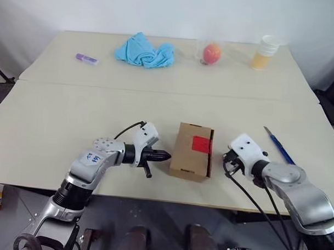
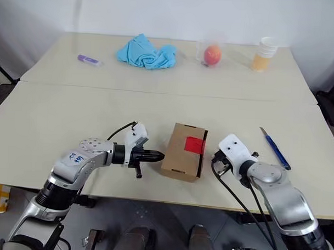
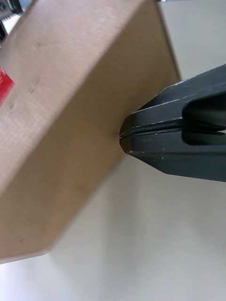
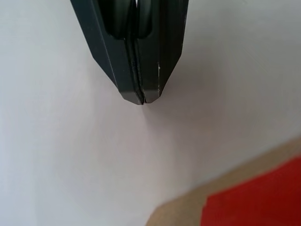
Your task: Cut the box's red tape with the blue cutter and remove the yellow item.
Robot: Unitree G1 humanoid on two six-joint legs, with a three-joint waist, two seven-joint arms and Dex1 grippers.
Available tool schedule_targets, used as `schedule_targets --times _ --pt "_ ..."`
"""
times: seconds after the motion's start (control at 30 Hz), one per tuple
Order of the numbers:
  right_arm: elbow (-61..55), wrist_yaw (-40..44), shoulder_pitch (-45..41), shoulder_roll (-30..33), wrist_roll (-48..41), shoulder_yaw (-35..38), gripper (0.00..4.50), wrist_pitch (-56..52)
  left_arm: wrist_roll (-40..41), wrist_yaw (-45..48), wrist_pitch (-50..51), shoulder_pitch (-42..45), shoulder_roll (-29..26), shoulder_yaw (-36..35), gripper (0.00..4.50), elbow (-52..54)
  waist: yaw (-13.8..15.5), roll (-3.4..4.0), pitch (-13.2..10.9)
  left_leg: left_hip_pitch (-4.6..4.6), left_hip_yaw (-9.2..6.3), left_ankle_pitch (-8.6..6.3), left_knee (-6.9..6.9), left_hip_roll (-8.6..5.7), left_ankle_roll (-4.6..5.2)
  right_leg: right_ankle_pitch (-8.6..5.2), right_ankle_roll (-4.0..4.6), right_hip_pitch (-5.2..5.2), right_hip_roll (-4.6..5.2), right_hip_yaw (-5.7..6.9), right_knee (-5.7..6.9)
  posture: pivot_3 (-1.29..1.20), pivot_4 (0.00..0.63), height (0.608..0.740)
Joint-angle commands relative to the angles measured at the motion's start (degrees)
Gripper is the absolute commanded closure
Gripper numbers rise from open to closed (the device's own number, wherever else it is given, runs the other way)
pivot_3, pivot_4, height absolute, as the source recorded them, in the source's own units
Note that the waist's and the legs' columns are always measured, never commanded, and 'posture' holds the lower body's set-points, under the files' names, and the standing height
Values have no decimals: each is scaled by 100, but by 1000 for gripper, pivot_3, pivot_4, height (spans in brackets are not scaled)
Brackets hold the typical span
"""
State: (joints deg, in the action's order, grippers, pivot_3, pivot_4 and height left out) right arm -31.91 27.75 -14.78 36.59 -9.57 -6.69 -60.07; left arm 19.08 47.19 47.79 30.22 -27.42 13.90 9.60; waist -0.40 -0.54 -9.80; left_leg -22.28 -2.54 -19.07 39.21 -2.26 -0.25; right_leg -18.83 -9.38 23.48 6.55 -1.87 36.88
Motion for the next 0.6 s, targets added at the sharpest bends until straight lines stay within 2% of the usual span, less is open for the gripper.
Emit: schedule_targets --times 0.03,0.23,0.6 --pt "120 -58 -206 -217 0 -268 4461 87 81 129 -56 -14 -105 -28 4500 202 -25 0 0 2 0 1 -3 2 -2 0 0 1 -2 0 2 0 150 740" --pt "349 -42 -432 -537 -25 -498 4461 151 217 134 60 -230 -335 -245 4500 448 -106 0 0 3 -3 2 -5 17 -2 0 1 3 1 -1 3 0 150 740" --pt "657 188 -578 -647 -53 -849 4461 455 653 214 399 -601 -607 -553 4500 1070 -126 0 0 6 -3 3 -9 21 -3 -1 1 4 0 -3 2 0 150 740"
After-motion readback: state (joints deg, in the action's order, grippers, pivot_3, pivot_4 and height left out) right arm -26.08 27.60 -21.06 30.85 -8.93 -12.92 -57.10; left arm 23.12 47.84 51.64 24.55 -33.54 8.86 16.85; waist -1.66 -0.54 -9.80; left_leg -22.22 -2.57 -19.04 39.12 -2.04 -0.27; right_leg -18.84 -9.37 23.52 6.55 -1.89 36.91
